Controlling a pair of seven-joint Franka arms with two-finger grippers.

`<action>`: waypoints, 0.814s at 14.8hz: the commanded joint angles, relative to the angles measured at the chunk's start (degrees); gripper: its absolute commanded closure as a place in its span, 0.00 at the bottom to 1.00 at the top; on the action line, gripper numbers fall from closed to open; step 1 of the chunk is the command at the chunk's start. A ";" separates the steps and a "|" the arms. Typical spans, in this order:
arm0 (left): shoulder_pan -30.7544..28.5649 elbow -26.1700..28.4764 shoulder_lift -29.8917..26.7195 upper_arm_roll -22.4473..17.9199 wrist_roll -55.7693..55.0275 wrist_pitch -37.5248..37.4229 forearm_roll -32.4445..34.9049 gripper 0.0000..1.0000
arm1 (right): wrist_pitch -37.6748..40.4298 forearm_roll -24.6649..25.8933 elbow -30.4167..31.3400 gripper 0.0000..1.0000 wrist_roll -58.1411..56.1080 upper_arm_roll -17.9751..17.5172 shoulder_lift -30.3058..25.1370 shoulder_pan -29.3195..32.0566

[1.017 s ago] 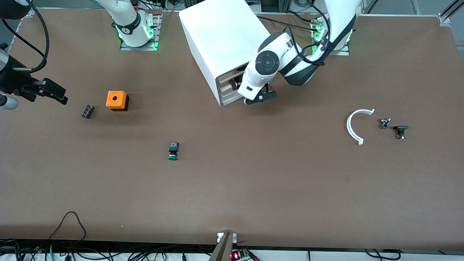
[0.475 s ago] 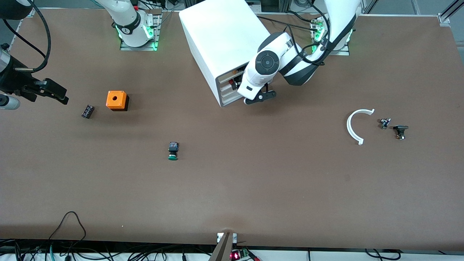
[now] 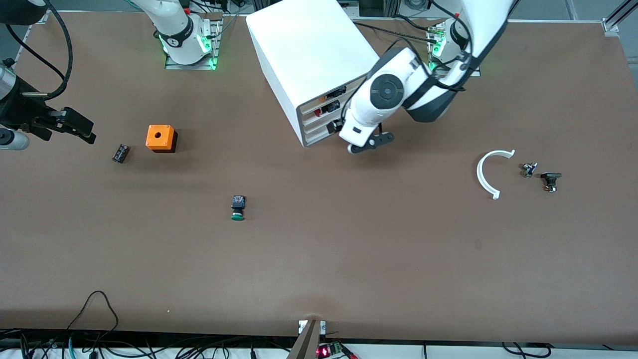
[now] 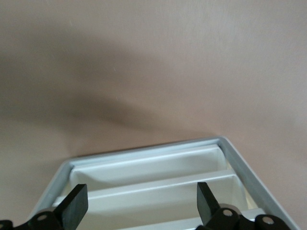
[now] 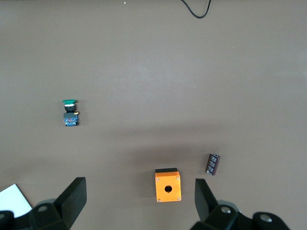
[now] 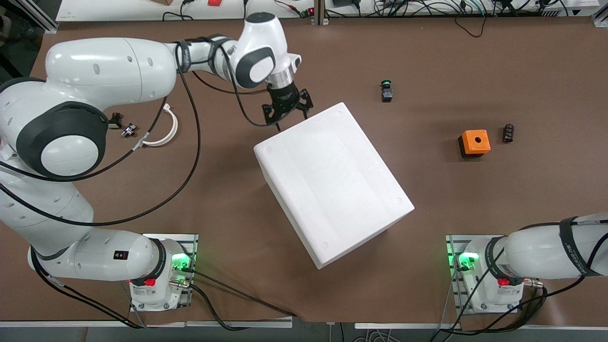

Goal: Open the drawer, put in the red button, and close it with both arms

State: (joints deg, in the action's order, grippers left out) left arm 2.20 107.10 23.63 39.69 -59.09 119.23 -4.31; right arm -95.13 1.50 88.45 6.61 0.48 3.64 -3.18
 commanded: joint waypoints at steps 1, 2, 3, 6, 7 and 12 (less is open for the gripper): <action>-3.95 -5.04 -0.87 0.22 7.03 -7.06 -0.08 0.00 | -0.06 0.96 -0.38 0.00 0.07 0.05 -0.48 -0.07; -5.88 -6.62 -0.87 0.22 9.58 -9.26 -0.08 0.00 | 0.03 0.96 -0.38 0.00 0.07 0.05 -0.48 0.02; -8.16 -8.29 -0.87 0.39 12.82 -11.89 0.01 0.00 | 0.03 0.96 -0.38 0.00 0.07 0.05 -0.48 -0.07; -13.44 -13.13 -0.87 0.04 22.93 -18.58 0.18 0.00 | -0.06 0.96 -0.38 0.00 0.07 -0.04 -0.48 -0.16; -15.19 -14.45 -0.87 0.04 25.49 -20.16 1.23 0.00 | -0.06 0.96 -0.38 0.00 0.07 -0.04 -0.48 -0.16; -17.32 -22.62 -0.87 0.04 35.96 -28.15 11.50 0.00 | -0.06 0.96 -0.38 0.00 -0.02 -0.04 -0.48 -0.16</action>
State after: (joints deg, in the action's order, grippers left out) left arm -15.63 88.29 23.01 39.40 -26.44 95.15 3.46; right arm -95.24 1.59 88.34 6.61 0.53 3.63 -3.17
